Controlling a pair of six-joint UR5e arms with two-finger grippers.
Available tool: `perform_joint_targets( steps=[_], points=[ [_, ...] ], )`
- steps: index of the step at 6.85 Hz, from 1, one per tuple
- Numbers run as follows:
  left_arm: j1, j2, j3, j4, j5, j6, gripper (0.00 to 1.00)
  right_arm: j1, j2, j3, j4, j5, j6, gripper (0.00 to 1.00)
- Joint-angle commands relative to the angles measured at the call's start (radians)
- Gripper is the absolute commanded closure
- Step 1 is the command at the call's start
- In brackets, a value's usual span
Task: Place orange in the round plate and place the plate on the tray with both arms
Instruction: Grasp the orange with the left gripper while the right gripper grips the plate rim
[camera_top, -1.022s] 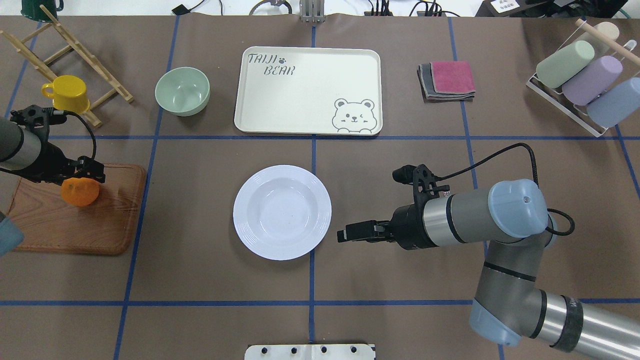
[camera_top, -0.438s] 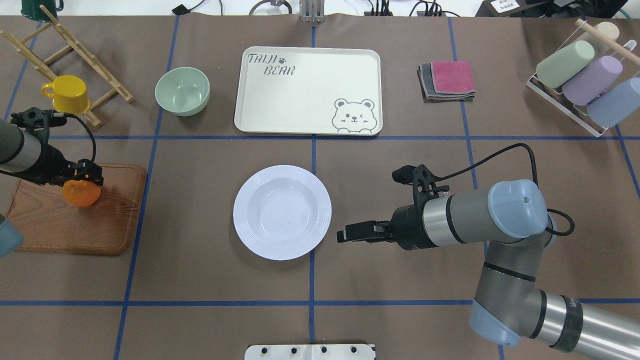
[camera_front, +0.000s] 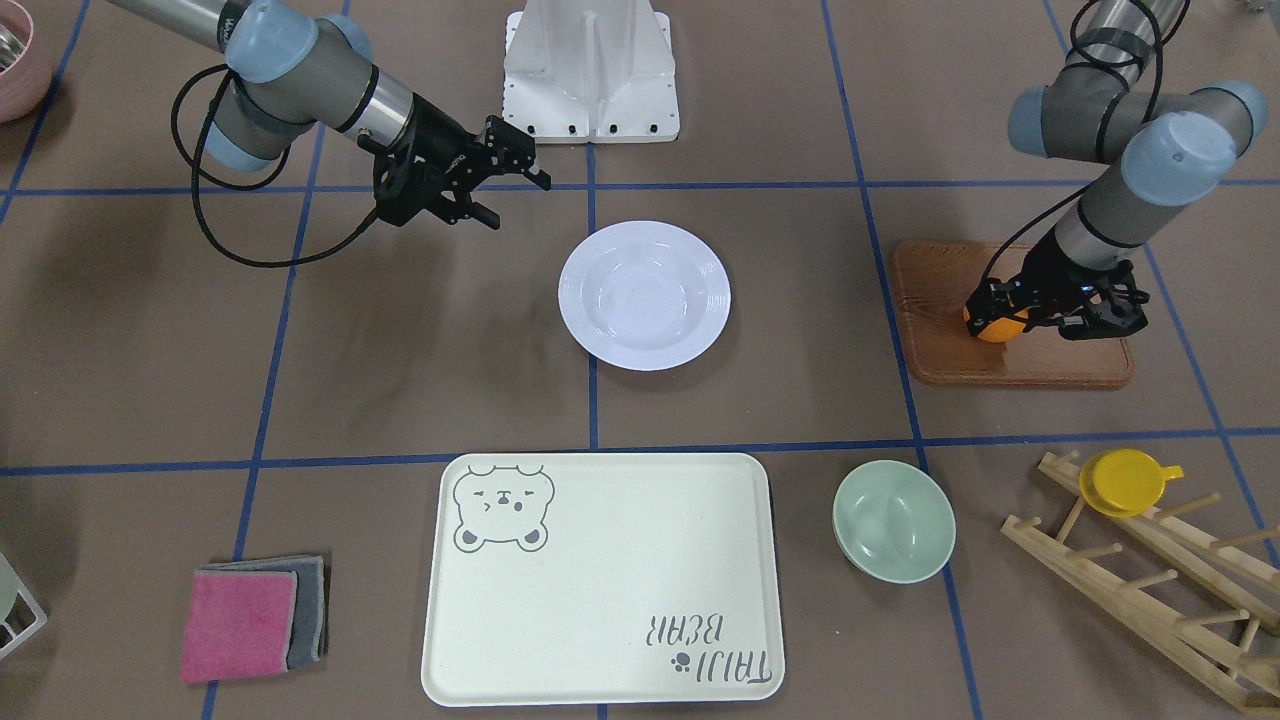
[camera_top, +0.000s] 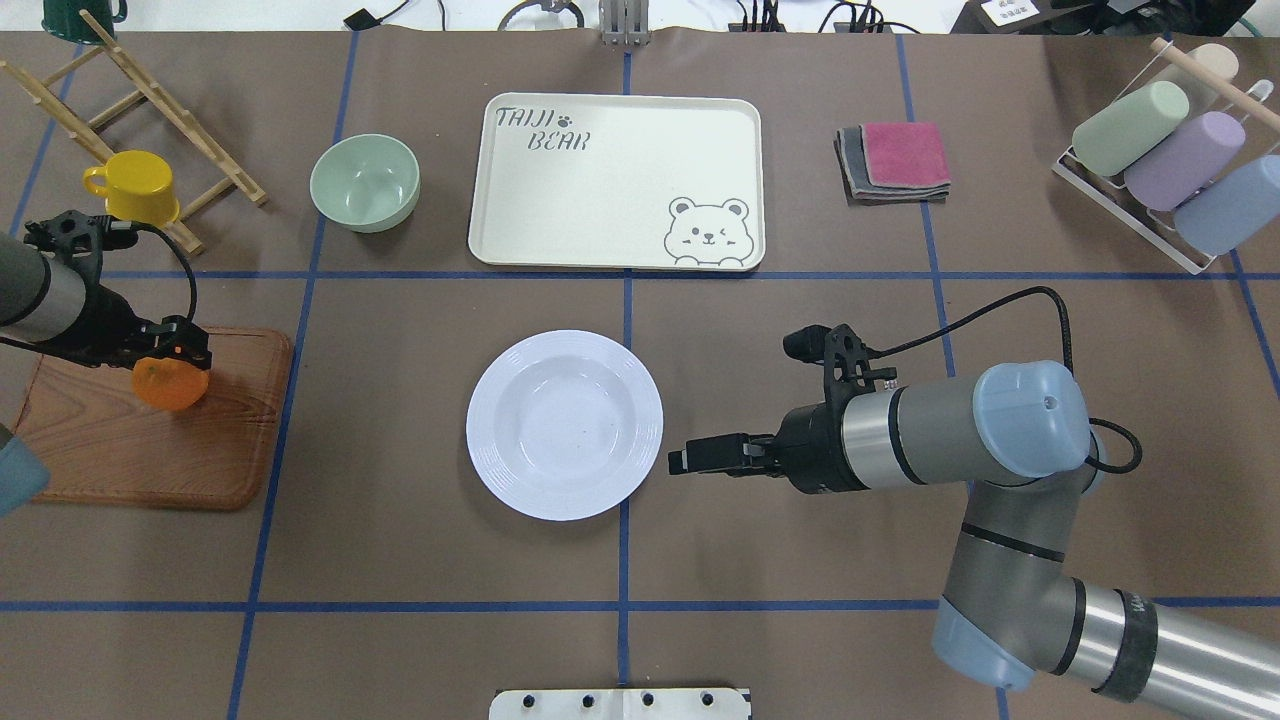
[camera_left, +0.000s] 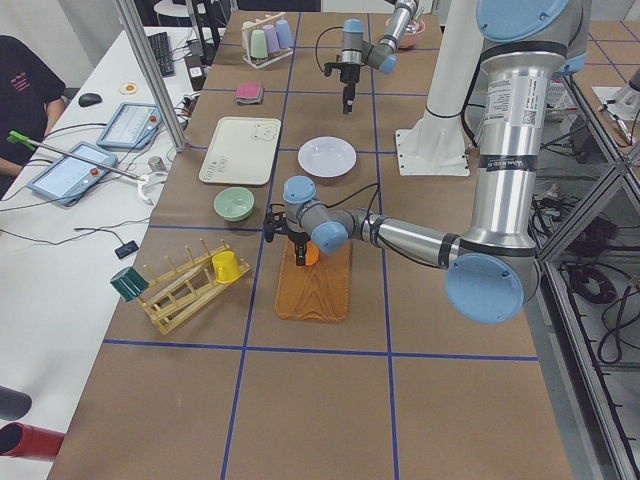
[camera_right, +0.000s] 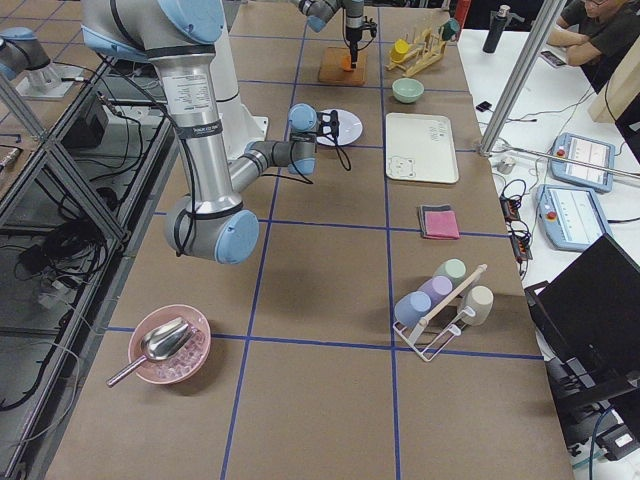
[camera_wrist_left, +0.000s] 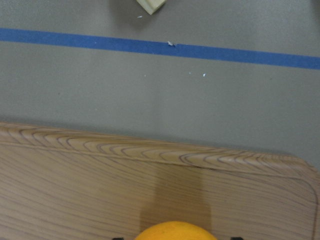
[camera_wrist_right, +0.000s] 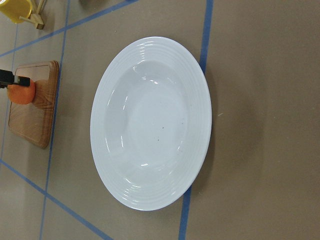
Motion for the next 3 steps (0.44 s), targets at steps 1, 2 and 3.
perform_joint_targets(
  steps=[1, 2, 3],
  points=[
    [-0.001, -0.100, -0.051, 0.131, -0.005, -0.035, 0.39, 0.000, 0.043, -0.117, 0.158, -0.072, 0.075, 0.00],
    [0.000, -0.194, -0.080, 0.264, -0.002, -0.055, 0.39, 0.003, 0.081, -0.170, 0.176, -0.100, 0.112, 0.00],
    [0.017, -0.283, -0.088, 0.338, 0.000, -0.137, 0.39, 0.009, 0.112, -0.202, 0.176, -0.138, 0.153, 0.00]
  ],
)
